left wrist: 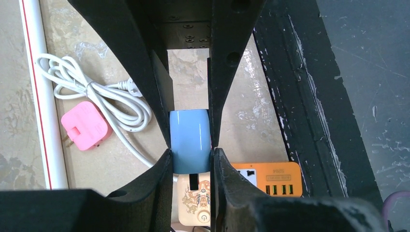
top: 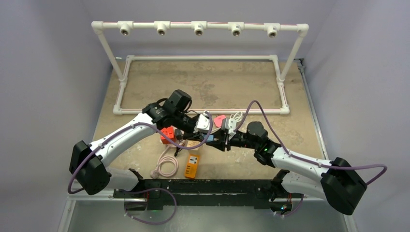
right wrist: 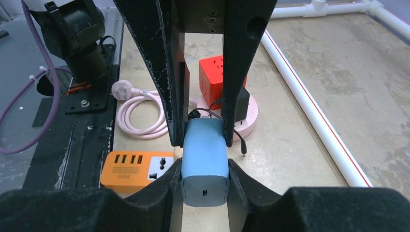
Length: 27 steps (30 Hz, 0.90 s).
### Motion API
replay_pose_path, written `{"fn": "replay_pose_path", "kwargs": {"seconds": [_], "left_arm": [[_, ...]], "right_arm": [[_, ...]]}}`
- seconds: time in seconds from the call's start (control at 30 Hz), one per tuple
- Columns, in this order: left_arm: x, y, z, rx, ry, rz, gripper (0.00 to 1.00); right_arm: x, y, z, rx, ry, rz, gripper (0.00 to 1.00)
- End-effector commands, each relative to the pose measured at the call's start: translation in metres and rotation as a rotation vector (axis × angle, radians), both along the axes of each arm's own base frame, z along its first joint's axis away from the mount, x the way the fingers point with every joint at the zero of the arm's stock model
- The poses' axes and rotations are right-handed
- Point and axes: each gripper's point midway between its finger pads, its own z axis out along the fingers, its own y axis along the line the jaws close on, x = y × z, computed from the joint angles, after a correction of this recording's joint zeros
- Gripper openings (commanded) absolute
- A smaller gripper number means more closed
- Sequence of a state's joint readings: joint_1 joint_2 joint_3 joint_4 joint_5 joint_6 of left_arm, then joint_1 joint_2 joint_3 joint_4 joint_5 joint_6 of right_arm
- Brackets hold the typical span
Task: Insert the plug
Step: Insert the plug into the socket.
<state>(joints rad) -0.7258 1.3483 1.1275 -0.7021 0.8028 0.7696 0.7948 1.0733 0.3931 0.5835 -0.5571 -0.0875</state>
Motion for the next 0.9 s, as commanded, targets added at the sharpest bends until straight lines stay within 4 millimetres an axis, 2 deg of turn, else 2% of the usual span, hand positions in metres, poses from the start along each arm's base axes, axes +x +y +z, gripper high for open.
{"fn": "replay_pose_path", "kwargs": {"seconds": [0.0,0.2,0.37,0.5,0.53,0.6,0.63,0.77,0.87], "left_arm": [[0.002,-0.009,0.014,-0.05,-0.014,-0.021,0.0],[0.001,-0.008,0.02,-0.065,0.002,0.01,0.0],[0.001,-0.012,0.028,-0.104,0.02,0.024,0.0],[-0.001,-0.012,0.027,-0.102,0.02,0.02,0.0],[-0.001,-0.011,0.025,-0.099,0.02,0.022,0.0],[-0.001,-0.01,0.023,-0.096,0.022,0.025,0.0],[0.0,-0.01,0.023,-0.096,0.021,0.025,0.0],[0.001,-0.01,0.023,-0.1,0.022,0.03,0.0],[0.002,-0.012,0.026,-0.106,0.016,0.032,0.0]], "right_arm": [[0.005,0.007,0.031,0.065,-0.037,-0.001,0.03],[0.003,-0.003,0.046,0.156,-0.015,-0.055,0.08],[-0.008,-0.003,0.053,0.225,0.011,-0.011,0.25],[-0.013,-0.007,0.056,0.26,0.015,0.011,0.27],[-0.015,-0.01,0.057,0.273,0.012,0.02,0.31],[-0.018,-0.013,0.057,0.283,0.014,0.03,0.6],[-0.019,-0.014,0.057,0.286,0.014,0.036,0.64],[-0.023,-0.016,0.059,0.307,0.013,0.06,0.6],[-0.025,-0.015,0.056,0.301,0.021,0.078,0.5]]}}
